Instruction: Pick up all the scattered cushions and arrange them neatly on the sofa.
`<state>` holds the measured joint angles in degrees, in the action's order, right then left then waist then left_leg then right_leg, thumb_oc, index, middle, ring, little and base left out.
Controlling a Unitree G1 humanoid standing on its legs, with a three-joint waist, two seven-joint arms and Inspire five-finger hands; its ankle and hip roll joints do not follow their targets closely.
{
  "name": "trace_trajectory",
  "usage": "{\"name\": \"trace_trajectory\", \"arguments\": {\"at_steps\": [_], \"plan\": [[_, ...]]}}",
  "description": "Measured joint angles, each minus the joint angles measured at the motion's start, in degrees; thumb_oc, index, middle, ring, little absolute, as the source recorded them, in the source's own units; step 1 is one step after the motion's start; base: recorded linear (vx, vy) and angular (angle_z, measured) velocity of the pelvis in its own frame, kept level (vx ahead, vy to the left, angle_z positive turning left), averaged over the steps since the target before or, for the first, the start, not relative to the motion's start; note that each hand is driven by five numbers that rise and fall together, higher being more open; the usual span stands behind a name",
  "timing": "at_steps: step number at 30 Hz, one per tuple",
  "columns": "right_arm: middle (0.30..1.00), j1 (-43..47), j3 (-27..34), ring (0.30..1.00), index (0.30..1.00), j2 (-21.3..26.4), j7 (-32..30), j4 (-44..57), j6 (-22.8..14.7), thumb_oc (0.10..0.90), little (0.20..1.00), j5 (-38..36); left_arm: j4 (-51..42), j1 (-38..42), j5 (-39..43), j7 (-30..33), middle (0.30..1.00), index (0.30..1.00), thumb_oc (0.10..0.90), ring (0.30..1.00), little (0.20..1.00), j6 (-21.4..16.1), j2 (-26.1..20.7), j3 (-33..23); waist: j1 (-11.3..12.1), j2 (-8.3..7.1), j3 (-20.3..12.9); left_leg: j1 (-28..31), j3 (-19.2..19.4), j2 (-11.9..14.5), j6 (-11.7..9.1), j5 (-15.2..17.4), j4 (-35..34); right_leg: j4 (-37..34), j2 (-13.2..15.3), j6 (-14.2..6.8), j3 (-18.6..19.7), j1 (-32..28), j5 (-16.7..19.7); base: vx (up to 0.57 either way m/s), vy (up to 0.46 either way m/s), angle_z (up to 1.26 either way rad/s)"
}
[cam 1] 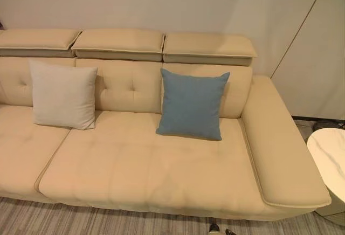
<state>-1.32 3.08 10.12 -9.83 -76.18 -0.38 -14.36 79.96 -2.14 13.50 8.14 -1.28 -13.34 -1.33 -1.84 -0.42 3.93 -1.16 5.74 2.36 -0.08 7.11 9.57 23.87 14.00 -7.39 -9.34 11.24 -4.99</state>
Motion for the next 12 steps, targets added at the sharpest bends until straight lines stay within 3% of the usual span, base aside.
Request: {"name": "trace_trajectory", "arguments": {"at_steps": [1,2,5,12], "plan": [[0.900,-0.83,-0.52,0.900,0.900,0.36,-0.05,0.17,0.07,0.800,0.900,0.39,-0.11,-1.24,0.00,-0.06,0.900,0.900,0.800,0.900,0.900,-0.15,-0.07,-0.03,0.92,0.36,-1.32,0.13,0.37,1.15,-1.23,-0.77,-0.92,3.60,-1.56,1.11,-1.79,-0.02,-3.35,-0.13,-0.078,-0.62],[0.900,-1.52,-2.21,0.900,0.900,0.74,-0.15,0.12,0.65,0.800,0.900,2.23,0.05,-2.41,0.01,-0.24,0.900,0.900,0.800,0.900,0.900,0.07,-0.63,-1.26,2.57,-0.91,-2.70,0.33,1.79,1.19,-2.08,-1.22,-1.53,-1.26,-1.99,2.24,-5.15,-1.80,-5.40,-0.08,-0.087,-0.76],[0.900,-0.18,-5.56,0.900,0.900,2.85,-0.11,1.36,1.17,0.800,0.900,5.09,1.75,-2.69,0.02,-0.32,0.900,0.900,0.800,0.900,0.900,1.65,1.00,-3.25,4.10,0.94,-2.55,-0.06,2.64,3.81,-2.41,-2.07,-1.49,-7.66,-6.68,4.86,-4.38,-3.47,-2.50,-0.02,-0.084,-0.48],[0.900,0.06,-8.36,0.900,0.900,4.02,0.10,4.66,1.19,0.800,0.900,8.32,0.95,-0.70,0.06,-0.27,0.900,0.900,0.800,0.900,0.900,1.59,2.23,-3.67,4.02,1.16,-3.07,1.70,3.00,5.32,-3.89,-3.25,-4.30,-9.00,-8.53,5.09,-3.88,-4.01,-2.04,-0.01,-0.076,-0.07]]}}
